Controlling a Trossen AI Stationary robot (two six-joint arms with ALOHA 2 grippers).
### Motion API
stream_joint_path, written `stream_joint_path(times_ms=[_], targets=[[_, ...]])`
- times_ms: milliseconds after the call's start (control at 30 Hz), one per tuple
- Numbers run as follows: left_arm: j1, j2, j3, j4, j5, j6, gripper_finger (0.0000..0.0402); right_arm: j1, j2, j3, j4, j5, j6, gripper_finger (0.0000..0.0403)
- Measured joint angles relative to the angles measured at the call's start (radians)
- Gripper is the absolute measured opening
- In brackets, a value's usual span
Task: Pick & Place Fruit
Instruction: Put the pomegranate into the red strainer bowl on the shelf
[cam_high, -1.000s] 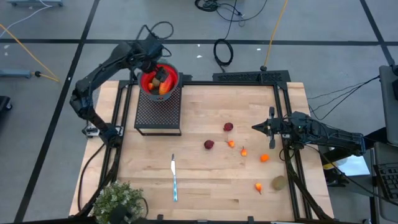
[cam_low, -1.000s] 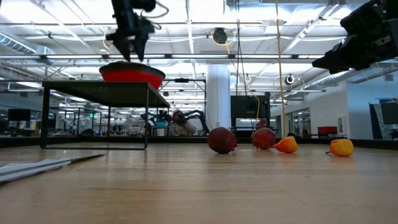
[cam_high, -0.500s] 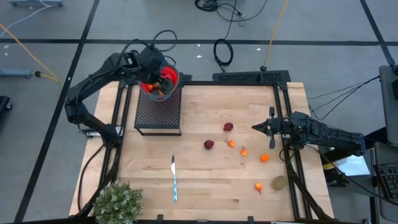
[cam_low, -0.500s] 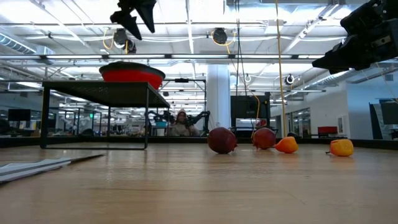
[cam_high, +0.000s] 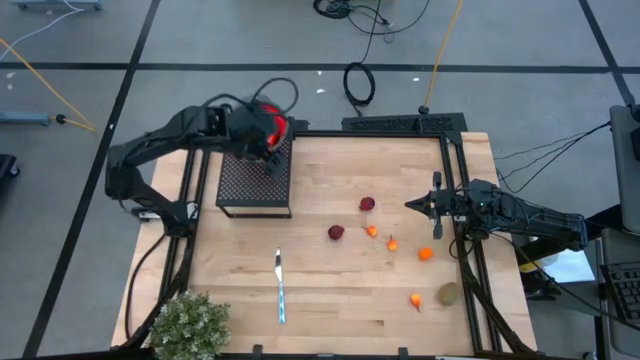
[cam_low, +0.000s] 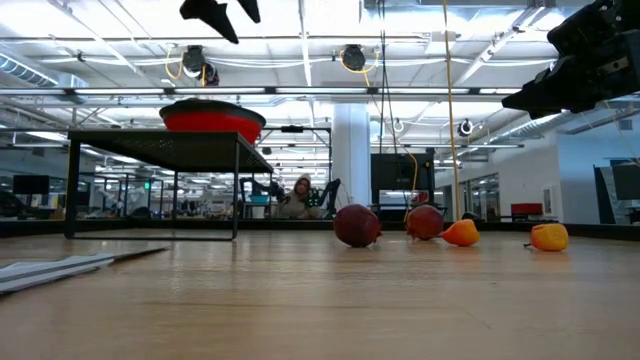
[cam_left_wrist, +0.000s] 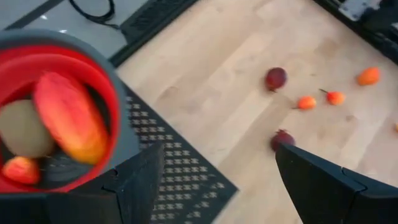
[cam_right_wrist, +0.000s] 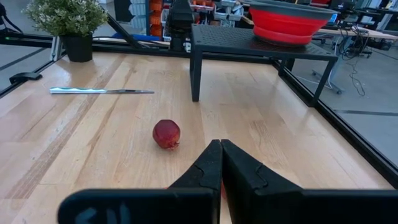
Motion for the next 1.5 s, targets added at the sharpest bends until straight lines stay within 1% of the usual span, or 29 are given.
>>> stream_joint_path(times_ms=[100,300,433,633,767,1000,1200,1300,1400,1500], targets=[[-0.059,0.000,0.000,0.002,-0.010,-0.038,0.0310,0.000,0.000,0.000,0.000,-0.003,0.000,0.0000],[-0.184,0.000,-0.040,0.090,-0.104,-0.109,0.0310,0.000,0.000,0.000,0.000,-0.003,0.000,0.0000],[-0.255,0.000,-0.094,0.153,-0.130,-0.159,0.0310,0.000,0.000,0.000,0.000,-0.003,0.000,0.0000],[-0.351,0.001,-0.205,0.267,-0.195,-0.248,0.0310,0.000,0.000,0.000,0.000,-0.004,0.000,0.0000],[-0.406,0.001,-0.274,0.360,-0.244,-0.284,0.0310,0.000,0.000,0.000,0.000,-0.004,0.000,0.0000],[-0.495,0.001,-0.366,0.535,-0.340,-0.288,0.0310,0.000,0.000,0.000,0.000,-0.007,0.000,0.0000],[-0.568,0.001,-0.431,0.633,-0.423,-0.284,0.0310,0.000,0.000,0.000,0.000,-0.007,0.000,0.0000],[-0.602,0.001,-0.454,0.647,-0.470,-0.300,0.0310,0.000,0.000,0.000,0.000,-0.007,0.000,0.0000],[-0.623,0.000,-0.469,0.650,-0.476,-0.327,0.0310,0.000,0.000,0.000,0.001,-0.007,0.000,0.0000],[-0.629,0.000,-0.483,0.650,-0.456,-0.335,0.0310,0.000,0.000,0.000,0.017,-0.007,0.000,0.0000]])
